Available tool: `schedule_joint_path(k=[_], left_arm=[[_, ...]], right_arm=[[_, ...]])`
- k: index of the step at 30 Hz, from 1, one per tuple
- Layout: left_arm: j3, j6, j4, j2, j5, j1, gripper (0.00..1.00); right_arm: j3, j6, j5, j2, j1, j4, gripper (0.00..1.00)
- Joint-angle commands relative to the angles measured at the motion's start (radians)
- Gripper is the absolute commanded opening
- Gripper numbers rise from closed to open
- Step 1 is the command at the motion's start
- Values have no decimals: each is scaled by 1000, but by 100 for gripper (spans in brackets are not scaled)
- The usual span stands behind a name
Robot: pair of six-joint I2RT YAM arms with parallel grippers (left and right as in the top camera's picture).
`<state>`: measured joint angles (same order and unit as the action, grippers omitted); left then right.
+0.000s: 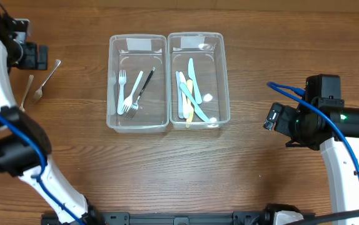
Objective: Pack container
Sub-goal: 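Move the left gripper to the next metal fork and grasp it, then place the metal fork into the left container and release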
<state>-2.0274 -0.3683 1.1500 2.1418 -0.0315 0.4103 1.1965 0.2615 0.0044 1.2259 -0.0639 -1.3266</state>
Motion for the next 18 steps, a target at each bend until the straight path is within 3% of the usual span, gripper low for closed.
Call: schedule_joint_path(k=[1,15,18], left_arm=[[10,-106,-32,95,-77,4,100],[10,-122,-47,317,-61,10,100],[10,-121,-30,330,-62,10,92]], right_arm=[[2,-3,1,-19,-1,6,100],[2,-3,1,-19,-1,11,100],[2,-3,1,-19,-1,14,100]])
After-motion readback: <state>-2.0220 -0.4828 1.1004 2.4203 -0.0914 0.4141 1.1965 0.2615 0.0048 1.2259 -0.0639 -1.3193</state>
